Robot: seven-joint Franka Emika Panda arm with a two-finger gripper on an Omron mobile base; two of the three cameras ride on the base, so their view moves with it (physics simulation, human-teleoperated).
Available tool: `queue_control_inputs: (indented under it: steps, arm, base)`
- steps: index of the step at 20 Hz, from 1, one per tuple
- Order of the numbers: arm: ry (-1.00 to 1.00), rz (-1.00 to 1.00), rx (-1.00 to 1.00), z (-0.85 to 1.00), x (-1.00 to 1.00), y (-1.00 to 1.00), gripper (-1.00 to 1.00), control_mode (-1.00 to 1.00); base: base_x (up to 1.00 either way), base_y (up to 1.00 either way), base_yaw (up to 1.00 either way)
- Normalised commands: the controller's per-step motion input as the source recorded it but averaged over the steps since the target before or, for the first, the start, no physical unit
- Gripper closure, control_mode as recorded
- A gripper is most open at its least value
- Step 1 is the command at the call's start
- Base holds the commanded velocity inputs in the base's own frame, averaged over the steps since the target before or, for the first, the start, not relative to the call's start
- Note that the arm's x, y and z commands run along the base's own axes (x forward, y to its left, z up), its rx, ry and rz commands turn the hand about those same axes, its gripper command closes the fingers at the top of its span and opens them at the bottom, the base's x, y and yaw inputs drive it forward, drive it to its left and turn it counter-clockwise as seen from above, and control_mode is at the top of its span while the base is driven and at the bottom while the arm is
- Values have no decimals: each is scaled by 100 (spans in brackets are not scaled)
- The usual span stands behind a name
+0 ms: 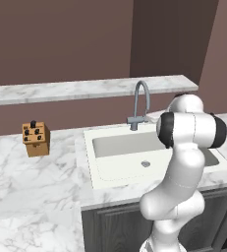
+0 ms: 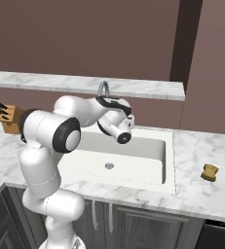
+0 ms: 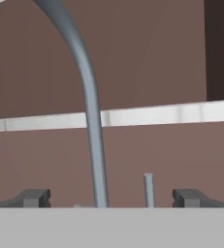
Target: Soak the sponge with water for a few seconds and then drop it inside the sink.
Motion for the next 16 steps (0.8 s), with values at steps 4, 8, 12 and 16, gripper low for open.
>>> queue_control_inputs:
  steps: [4, 8, 12, 16]
  arm:
    - [0, 0, 0, -19, 0, 1, -100, -100]
    - [0, 2, 0, -12, 0, 3, -100, -100]
    - [0, 7, 0, -8, 6, 2, -100, -100]
    - [0, 8, 0, -3, 13, 0, -100, -100]
  base:
    - [0, 0, 0]
    - [0, 0, 0]
    - [0, 0, 0]
    - [0, 0, 0]
